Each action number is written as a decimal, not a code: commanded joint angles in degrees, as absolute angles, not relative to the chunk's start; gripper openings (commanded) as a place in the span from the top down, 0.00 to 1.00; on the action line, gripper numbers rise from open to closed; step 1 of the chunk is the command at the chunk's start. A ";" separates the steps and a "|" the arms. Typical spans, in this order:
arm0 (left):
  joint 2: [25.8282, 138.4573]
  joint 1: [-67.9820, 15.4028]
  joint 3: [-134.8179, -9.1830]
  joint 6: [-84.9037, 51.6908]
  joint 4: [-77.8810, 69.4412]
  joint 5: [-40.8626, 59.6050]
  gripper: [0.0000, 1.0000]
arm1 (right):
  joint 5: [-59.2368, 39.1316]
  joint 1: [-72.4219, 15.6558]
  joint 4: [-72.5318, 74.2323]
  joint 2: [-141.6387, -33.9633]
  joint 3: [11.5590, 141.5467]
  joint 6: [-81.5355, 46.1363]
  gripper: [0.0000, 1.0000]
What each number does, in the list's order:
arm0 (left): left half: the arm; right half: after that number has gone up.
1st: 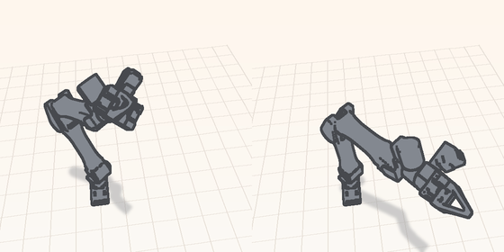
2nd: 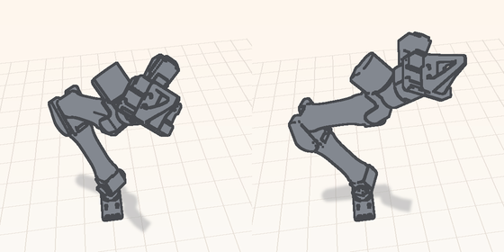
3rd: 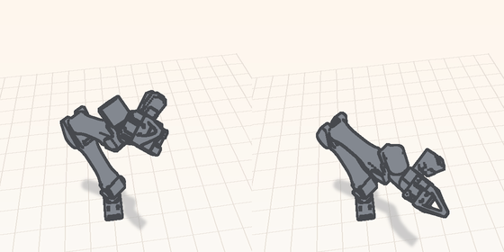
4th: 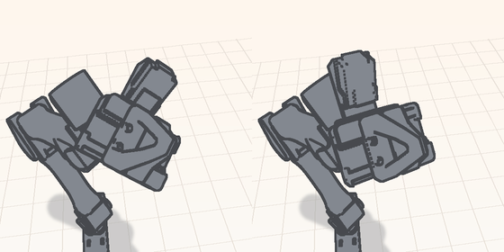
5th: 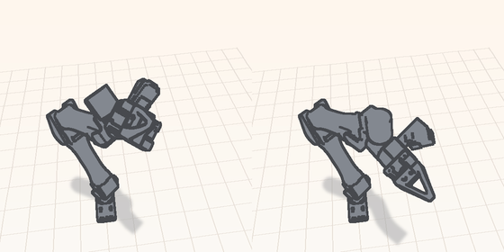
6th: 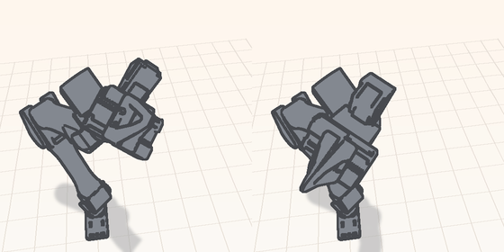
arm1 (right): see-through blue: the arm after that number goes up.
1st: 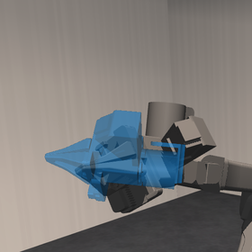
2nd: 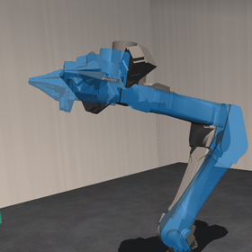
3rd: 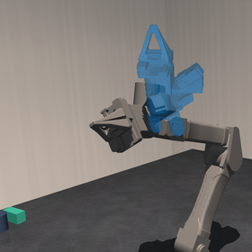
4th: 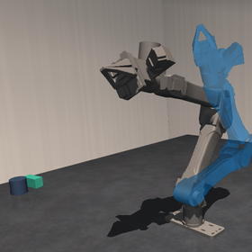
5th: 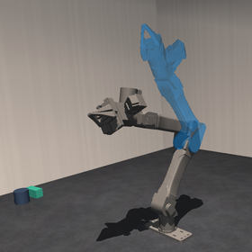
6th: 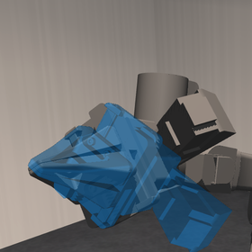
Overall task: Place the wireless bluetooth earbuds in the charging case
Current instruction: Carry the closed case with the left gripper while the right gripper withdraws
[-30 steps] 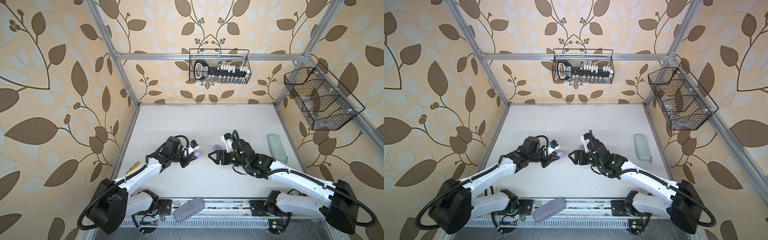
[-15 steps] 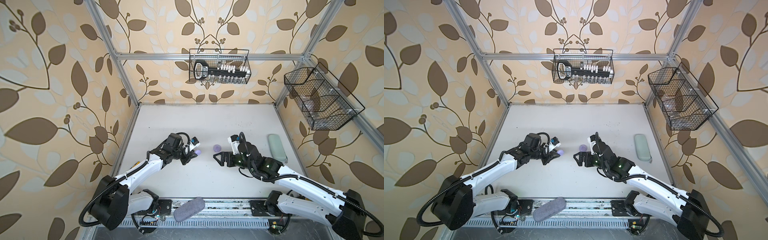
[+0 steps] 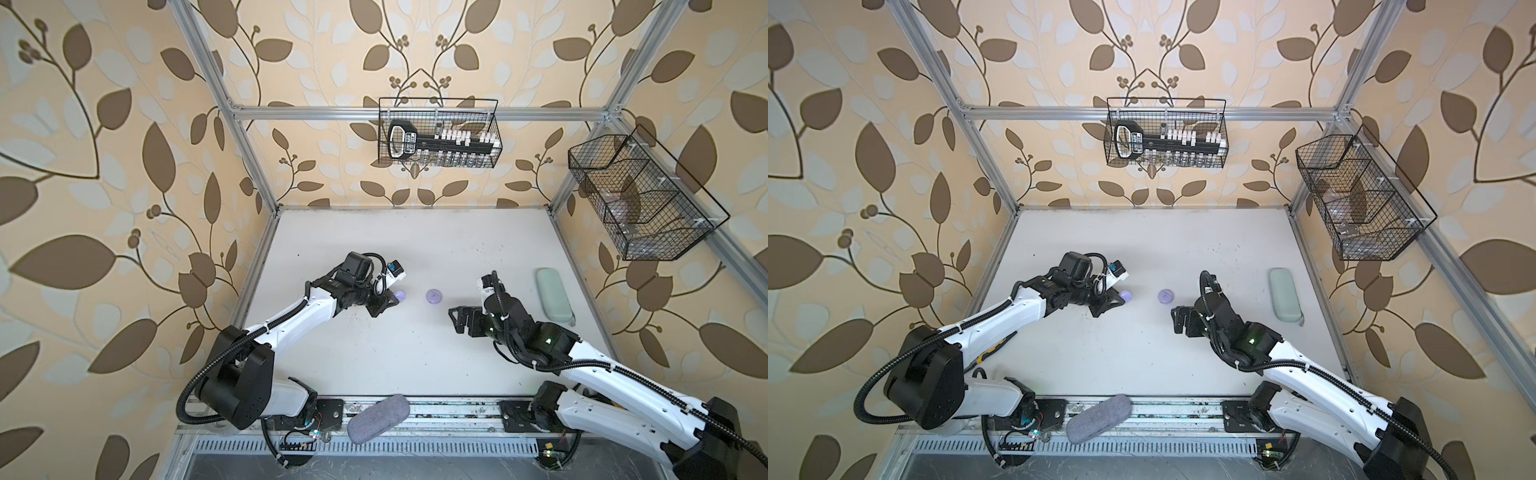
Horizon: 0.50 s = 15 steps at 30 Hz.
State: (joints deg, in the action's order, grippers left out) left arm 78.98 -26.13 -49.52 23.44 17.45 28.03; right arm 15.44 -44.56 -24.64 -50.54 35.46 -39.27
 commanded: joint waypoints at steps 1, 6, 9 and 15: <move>80.07 -25.40 -51.71 22.07 17.60 28.15 0.87 | 22.69 -44.89 -29.00 -48.69 33.85 -38.50 0.00; 84.59 -25.40 -54.58 21.11 18.67 28.73 0.87 | 26.45 -45.61 -30.23 -45.90 31.70 -39.29 0.00; 88.45 -25.40 -56.92 20.59 20.02 29.01 0.88 | 27.16 -46.44 -29.63 -44.95 30.47 -37.73 0.00; 94.51 -25.40 -60.71 19.18 22.31 30.86 0.90 | 30.06 -50.33 -28.74 -41.54 28.20 -36.14 0.00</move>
